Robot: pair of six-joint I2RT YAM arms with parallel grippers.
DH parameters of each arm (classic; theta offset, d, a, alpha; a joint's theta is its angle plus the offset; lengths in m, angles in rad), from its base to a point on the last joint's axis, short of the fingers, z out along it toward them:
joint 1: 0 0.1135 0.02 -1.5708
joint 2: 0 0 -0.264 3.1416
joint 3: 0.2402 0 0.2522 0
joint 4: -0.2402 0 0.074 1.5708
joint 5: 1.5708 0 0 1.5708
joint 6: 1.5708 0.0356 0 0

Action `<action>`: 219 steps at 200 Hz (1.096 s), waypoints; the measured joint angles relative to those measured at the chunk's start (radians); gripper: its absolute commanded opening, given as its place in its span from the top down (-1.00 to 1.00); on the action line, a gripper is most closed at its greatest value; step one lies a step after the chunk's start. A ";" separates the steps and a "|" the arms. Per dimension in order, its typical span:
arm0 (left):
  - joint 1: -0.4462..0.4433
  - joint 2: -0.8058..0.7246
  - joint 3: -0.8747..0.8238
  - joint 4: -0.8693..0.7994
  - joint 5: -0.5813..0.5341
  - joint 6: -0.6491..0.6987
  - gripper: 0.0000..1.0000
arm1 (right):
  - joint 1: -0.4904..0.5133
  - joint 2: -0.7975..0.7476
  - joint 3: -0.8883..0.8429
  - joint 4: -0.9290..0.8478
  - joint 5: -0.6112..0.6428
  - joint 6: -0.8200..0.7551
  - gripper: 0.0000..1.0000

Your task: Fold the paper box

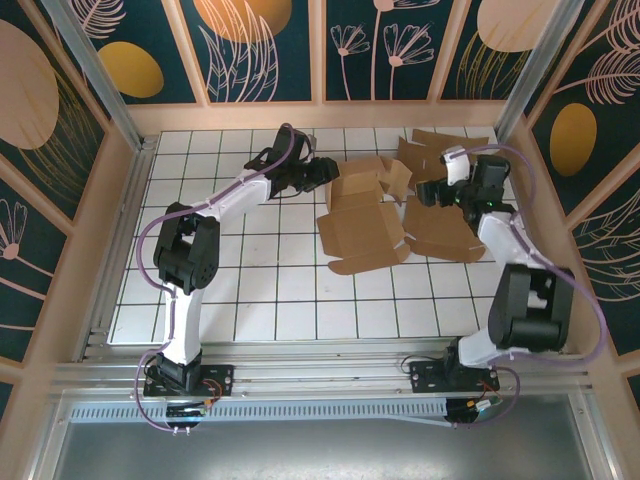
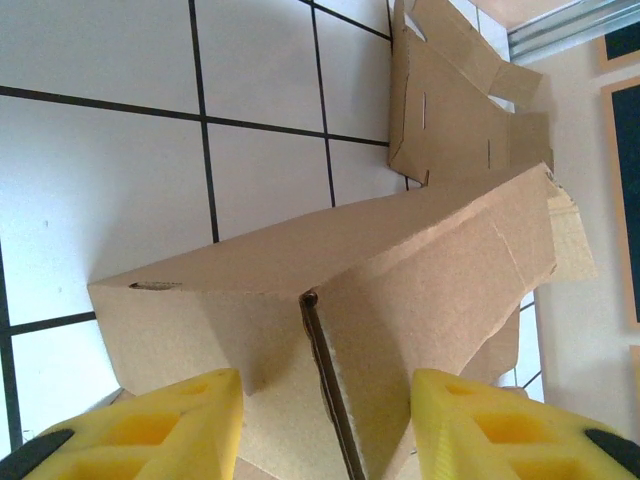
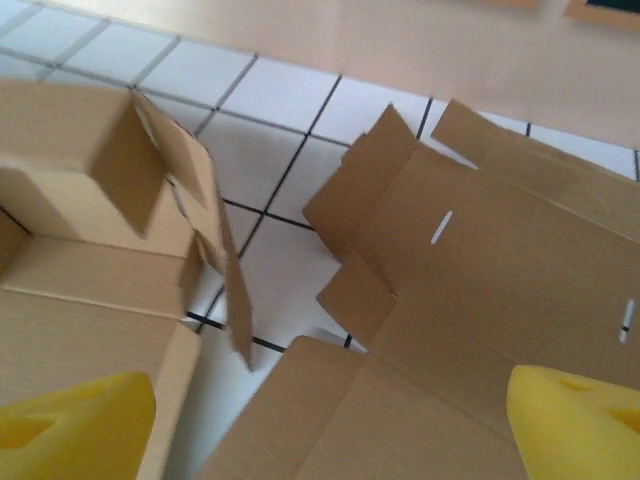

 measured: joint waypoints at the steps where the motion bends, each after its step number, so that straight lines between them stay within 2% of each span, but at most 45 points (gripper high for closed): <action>1: 0.000 0.000 0.000 0.000 0.000 0.000 0.06 | 0.000 0.014 0.008 0.000 -0.002 -0.008 -0.78; 30: 0.000 0.004 0.012 -0.010 0.000 0.011 0.06 | -0.014 0.196 0.152 -0.005 0.010 -0.148 -0.79; 79: 0.000 0.026 0.043 -0.024 0.008 0.019 0.06 | -0.002 0.319 0.231 -0.007 0.049 -0.381 -0.76; 104: 0.000 0.030 0.048 -0.026 0.016 0.023 0.06 | 0.040 0.351 0.240 -0.013 0.036 -0.465 -0.72; 143: 0.000 0.036 0.057 -0.027 0.018 0.023 0.06 | 0.104 0.391 0.280 -0.034 -0.019 -0.554 -0.49; 219: 0.000 0.057 0.098 -0.053 0.018 0.026 0.07 | 0.151 0.436 0.351 -0.103 -0.108 -0.658 -0.35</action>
